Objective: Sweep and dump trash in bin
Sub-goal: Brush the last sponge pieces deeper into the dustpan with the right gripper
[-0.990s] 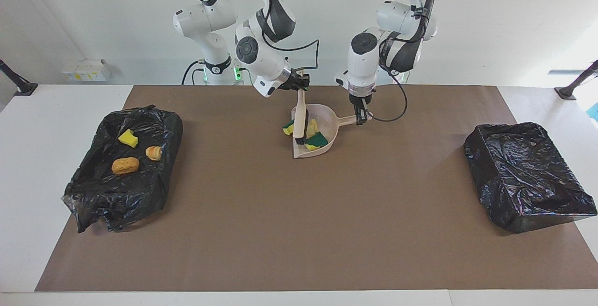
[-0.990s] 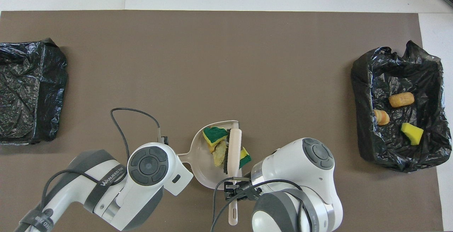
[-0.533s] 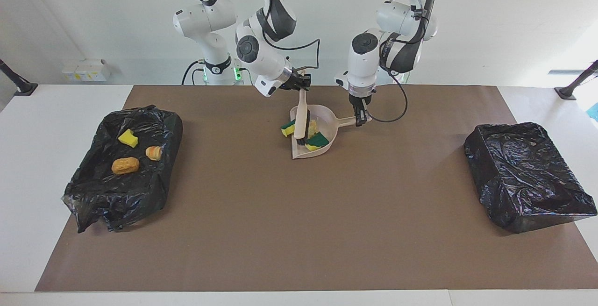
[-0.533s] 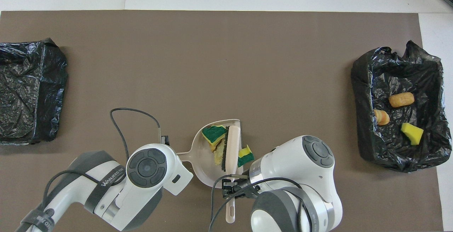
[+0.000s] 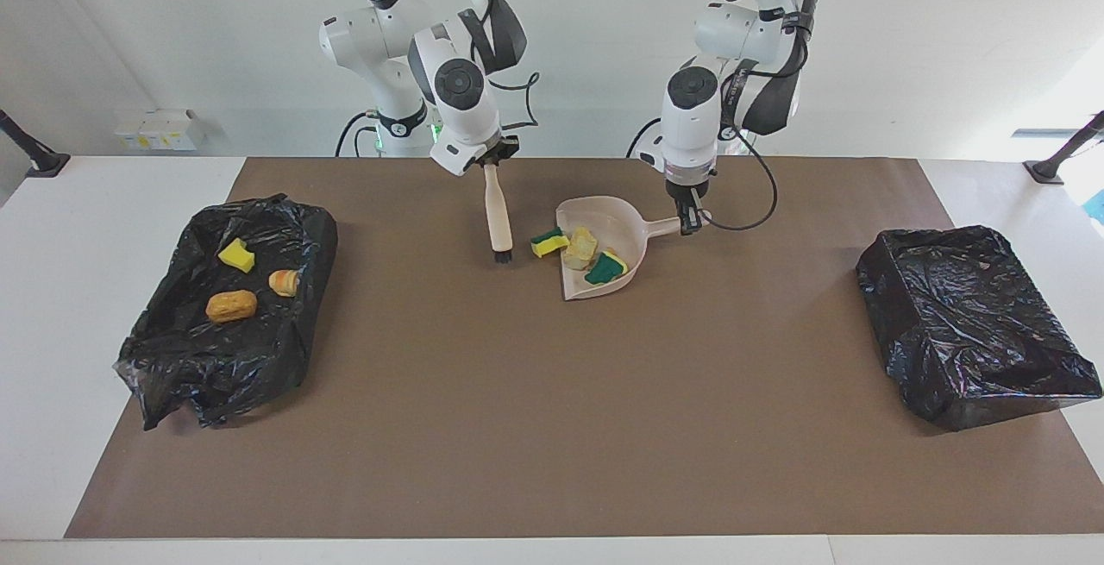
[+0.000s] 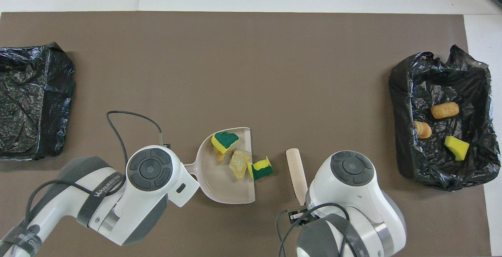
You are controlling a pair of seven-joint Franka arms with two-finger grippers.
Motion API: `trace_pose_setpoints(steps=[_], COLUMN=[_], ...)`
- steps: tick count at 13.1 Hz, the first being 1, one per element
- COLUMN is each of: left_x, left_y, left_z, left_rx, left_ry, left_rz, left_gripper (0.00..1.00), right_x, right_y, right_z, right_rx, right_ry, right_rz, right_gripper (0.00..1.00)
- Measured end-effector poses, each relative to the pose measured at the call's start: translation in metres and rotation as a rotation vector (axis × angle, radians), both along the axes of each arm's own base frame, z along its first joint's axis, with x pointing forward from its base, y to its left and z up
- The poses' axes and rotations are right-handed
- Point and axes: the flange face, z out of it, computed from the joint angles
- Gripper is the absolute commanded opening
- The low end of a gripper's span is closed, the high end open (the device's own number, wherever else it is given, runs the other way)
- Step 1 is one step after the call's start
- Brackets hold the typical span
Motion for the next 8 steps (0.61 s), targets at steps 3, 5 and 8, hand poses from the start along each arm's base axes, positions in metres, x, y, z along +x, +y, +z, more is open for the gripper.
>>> trace_pose_setpoints(steps=[3,5,8], left_x=[-0.017,-0.02,-0.019], left_y=[-0.016,-0.019,-0.021], left_z=[0.0,0.0,-0.002], left_rx=[0.058,0.063,0.042], left_ry=[0.001,-0.004,-0.022], left_rz=[0.076,0.089,0.081], left_gripper=[0.0,0.0,0.0], right_x=[-0.005,-0.005,-0.011], right_y=[0.03,0.045,0.071], right_z=[-0.012,-0.012,-0.003], right_rx=[0.119,0.19,0.28], right_ry=[0.009,0.01,0.005], right_rz=[-0.075,-0.131,-0.18], right_gripper=[0.0,0.0,0.0])
